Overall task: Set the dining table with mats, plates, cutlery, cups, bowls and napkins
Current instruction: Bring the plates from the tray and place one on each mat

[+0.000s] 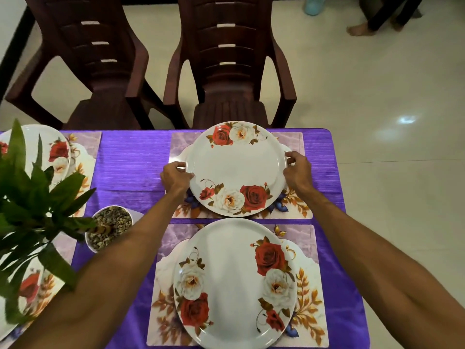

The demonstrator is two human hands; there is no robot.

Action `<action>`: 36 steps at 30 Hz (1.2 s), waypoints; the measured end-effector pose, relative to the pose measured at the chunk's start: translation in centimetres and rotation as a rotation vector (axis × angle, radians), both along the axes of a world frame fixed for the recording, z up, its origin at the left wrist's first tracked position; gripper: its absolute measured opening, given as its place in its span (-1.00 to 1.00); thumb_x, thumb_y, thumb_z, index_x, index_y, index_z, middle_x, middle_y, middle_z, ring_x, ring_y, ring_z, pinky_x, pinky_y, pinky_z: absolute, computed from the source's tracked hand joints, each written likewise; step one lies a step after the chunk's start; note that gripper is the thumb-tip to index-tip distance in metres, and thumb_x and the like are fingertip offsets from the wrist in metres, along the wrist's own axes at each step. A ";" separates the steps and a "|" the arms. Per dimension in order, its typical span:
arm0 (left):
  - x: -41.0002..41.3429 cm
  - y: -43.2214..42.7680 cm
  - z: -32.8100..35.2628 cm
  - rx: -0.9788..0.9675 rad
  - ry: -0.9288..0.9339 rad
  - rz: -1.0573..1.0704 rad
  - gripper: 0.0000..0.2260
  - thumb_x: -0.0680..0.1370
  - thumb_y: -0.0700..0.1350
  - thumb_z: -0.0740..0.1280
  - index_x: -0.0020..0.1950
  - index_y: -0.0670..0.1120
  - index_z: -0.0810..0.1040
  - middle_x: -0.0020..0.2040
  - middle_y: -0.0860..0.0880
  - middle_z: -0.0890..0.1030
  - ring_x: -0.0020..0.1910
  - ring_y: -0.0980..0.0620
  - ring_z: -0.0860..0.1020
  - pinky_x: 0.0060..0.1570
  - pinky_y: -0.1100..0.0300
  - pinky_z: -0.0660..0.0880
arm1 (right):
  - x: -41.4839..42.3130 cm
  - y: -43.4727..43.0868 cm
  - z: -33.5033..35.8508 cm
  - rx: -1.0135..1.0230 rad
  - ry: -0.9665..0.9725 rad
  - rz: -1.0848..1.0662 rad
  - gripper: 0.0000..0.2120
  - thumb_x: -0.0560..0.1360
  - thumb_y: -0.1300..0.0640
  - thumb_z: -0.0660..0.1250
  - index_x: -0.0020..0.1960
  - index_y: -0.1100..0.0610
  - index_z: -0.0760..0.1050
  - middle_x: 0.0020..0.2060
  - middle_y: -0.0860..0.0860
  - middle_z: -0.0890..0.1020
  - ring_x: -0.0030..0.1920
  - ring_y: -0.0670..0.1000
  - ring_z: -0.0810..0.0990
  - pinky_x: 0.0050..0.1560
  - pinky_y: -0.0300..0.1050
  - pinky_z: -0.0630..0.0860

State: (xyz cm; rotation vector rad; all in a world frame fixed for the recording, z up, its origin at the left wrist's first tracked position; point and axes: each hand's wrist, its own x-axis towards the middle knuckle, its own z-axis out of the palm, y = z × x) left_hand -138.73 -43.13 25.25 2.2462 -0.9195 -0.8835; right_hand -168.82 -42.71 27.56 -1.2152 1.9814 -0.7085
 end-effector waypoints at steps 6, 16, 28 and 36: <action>0.1 0.4 -0.1 0.007 -0.009 -0.026 -0.65 0.39 -0.25 0.56 0.15 -0.16 0.63 0.04 -0.17 0.69 0.06 -0.17 0.63 0.06 -0.10 0.60 | 0.2 0.2 -0.2 -0.021 0.013 0.005 -0.54 0.51 0.31 0.43 0.38 0.22 0.47 0.22 0.17 0.61 0.17 0.16 0.61 0.14 0.07 0.58; -0.2 2.2 2.1 0.016 -0.047 -0.105 -0.55 0.47 -0.20 0.51 0.33 -0.21 0.52 0.15 -0.21 0.63 0.23 -0.18 0.53 0.11 -0.04 0.51 | 0.8 2.5 -1.1 0.000 0.150 0.040 -0.51 0.49 0.27 0.44 0.40 0.17 0.44 0.34 0.17 0.47 0.32 0.18 0.47 0.30 0.14 0.47; -1.8 11.2 6.6 -0.178 -0.103 -0.310 -0.58 0.49 -0.21 0.47 0.34 -0.15 0.52 0.27 -0.17 0.50 0.23 -0.12 0.49 0.11 0.21 0.36 | 5.1 11.3 1.4 -0.228 0.209 0.203 -0.62 0.50 0.31 0.38 0.31 0.18 0.51 0.31 0.16 0.47 0.33 0.15 0.42 0.26 0.05 0.48; 2.0 20.0 6.2 -0.277 -0.109 -0.374 -0.67 0.45 -0.23 0.51 0.20 -0.17 0.61 0.15 -0.17 0.60 0.10 -0.17 0.59 0.12 0.09 0.42 | 11.1 19.1 1.9 -0.277 0.165 0.335 -0.54 0.50 0.28 0.38 0.39 0.22 0.44 0.39 0.17 0.43 0.38 0.17 0.35 0.38 0.09 0.38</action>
